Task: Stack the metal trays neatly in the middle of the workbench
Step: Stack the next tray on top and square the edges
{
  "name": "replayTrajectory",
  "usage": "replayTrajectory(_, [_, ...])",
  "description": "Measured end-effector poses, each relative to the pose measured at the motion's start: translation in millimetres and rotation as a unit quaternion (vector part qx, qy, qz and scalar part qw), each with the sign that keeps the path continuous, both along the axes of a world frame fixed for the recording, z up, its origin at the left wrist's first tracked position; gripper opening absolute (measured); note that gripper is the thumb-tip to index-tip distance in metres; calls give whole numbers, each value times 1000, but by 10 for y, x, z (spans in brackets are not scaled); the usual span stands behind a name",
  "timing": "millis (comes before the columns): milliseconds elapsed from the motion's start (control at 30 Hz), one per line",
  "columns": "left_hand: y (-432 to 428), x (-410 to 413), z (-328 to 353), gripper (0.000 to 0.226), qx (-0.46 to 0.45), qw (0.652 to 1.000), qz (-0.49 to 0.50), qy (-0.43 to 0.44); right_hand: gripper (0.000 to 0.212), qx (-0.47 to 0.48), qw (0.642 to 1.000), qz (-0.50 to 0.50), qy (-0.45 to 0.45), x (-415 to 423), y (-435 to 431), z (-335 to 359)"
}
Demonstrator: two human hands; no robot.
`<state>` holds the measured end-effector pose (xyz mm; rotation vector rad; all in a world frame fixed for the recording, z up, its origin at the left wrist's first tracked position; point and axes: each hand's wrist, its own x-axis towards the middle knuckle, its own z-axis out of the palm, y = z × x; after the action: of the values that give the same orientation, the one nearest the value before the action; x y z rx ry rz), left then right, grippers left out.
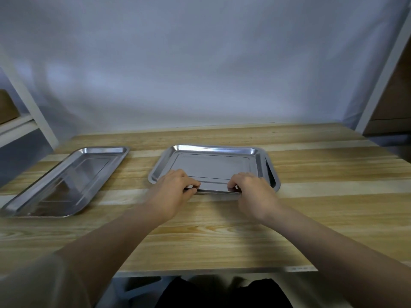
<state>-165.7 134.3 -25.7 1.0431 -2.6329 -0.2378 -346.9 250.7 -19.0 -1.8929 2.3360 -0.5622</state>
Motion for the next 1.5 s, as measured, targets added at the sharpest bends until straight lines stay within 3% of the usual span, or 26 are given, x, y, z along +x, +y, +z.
replayTrajectory(300, [-1,-8,19,32,31,999,-42,7,50,26,998,-41,47,-118,-22,-62])
replayTrajectory(433, [-12,-24,18,36,39,998,-39,4,37,38,995,-52,74,-120,-17,-107])
replayTrajectory(733, [-27,-26,-16,32,46,998,-18,36,41,39,995,33,80,43,-50,-183])
replayTrajectory(1167, [39,-98,-115,44,112,993,-29,1,35,76,984,-41,157,-13,-11,-111])
replayTrajectory(1400, [-80,31,-5,21,13,998,16,-55,33,29,987,10,158,-108,-54,-235])
replayTrajectory(1500, [-147,108,-27,20,-3,997,42,-67,42,1,983,27,181,-128,-92,-309])
